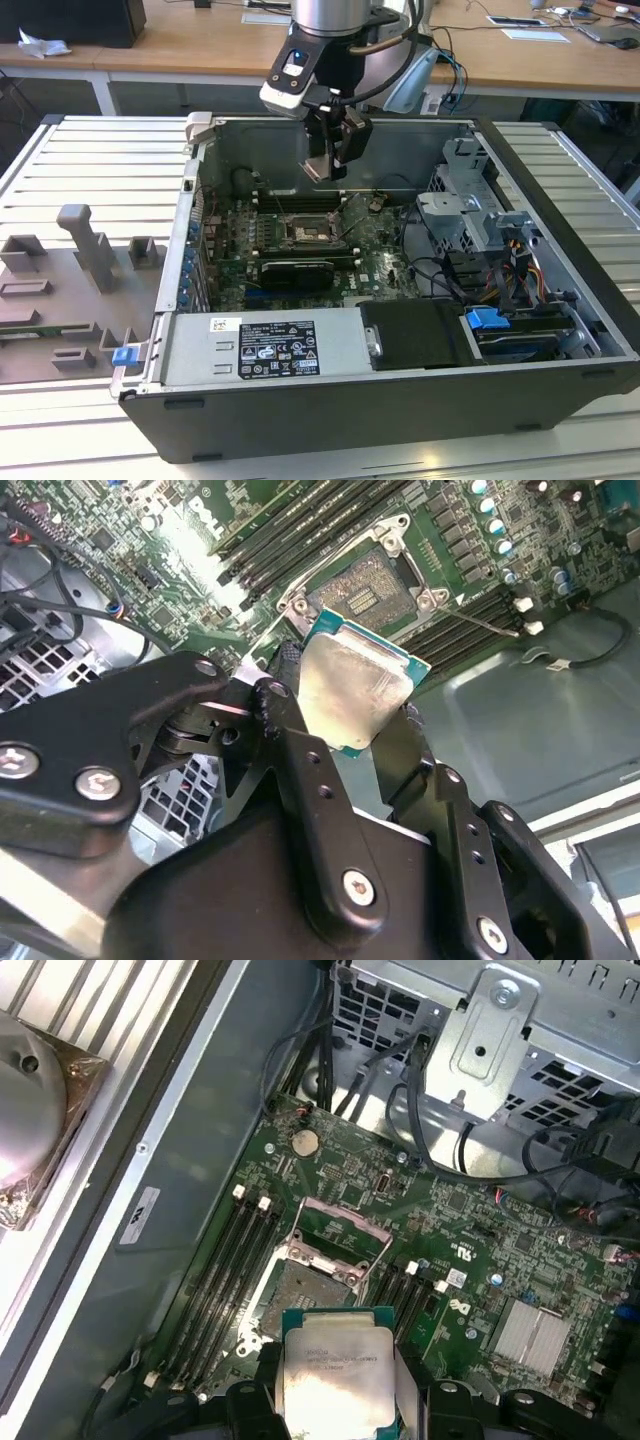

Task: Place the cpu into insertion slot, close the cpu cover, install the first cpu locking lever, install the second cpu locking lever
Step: 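Place the cpu into insertion slot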

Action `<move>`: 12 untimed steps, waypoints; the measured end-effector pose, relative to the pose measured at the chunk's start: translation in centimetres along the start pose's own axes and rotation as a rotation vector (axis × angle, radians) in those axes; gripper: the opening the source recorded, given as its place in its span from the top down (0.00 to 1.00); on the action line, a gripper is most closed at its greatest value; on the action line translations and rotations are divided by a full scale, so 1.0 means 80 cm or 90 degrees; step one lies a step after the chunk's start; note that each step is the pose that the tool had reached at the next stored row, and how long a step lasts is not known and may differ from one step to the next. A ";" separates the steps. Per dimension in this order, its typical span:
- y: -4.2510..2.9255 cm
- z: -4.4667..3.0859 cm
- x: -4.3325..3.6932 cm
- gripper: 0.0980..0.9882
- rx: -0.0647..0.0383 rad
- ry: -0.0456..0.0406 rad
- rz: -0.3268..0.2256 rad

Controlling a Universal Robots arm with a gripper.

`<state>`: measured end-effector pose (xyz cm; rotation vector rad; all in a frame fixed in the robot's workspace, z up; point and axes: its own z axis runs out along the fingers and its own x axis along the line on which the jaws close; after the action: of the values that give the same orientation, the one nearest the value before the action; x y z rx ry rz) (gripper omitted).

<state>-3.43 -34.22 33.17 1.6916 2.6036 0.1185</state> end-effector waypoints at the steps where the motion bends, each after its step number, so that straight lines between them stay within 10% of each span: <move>1: -0.0001 0.0014 0.000 0.52 0.000 -0.0004 0.002; 12: -0.0005 0.0073 0.000 0.52 -0.001 -0.0080 0.082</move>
<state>-3.42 -34.22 32.59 1.8528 2.4842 0.1122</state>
